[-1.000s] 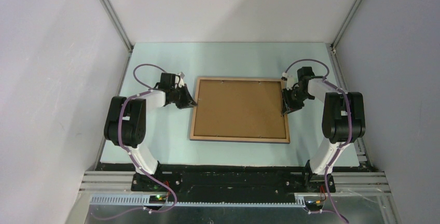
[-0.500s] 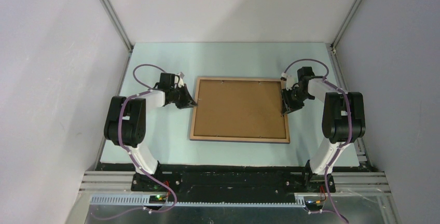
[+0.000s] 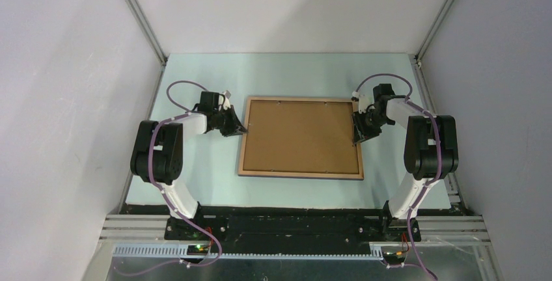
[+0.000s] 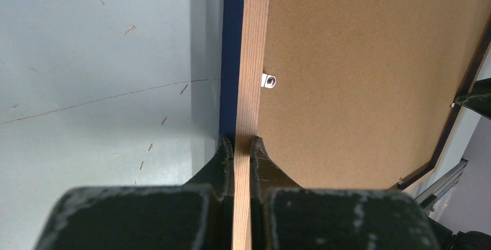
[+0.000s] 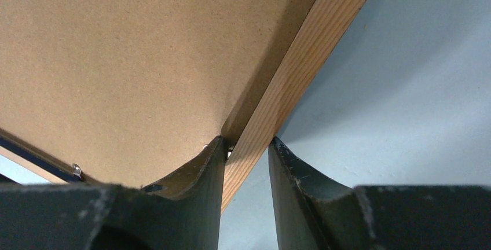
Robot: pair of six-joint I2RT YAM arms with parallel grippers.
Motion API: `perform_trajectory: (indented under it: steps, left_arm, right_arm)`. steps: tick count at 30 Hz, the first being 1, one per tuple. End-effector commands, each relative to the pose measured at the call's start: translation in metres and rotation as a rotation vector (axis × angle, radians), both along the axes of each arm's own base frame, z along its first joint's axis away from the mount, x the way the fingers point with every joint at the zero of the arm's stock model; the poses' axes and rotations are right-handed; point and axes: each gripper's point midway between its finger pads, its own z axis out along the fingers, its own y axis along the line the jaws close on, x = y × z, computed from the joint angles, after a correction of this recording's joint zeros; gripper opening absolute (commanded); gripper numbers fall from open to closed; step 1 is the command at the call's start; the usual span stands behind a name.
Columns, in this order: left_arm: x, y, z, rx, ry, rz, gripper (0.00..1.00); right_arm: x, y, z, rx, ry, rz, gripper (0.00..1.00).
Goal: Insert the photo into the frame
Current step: Install the photo frame at the center of the board.
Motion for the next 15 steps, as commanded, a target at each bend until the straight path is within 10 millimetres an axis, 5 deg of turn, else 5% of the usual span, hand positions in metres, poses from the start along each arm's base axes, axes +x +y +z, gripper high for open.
perform_trajectory:
  steps: [1, 15]
  left_arm:
    - [-0.0304, 0.0045, -0.028, 0.003, 0.161, 0.026, 0.0]
    - [-0.0311, 0.0059, -0.0295, -0.004, 0.17, 0.031, 0.0]
  right_arm:
    - [-0.0172, -0.0032, -0.0044, -0.007, 0.071, 0.024, 0.36]
    - [-0.0177, -0.0015, -0.0047, 0.004, 0.067, 0.05, 0.34]
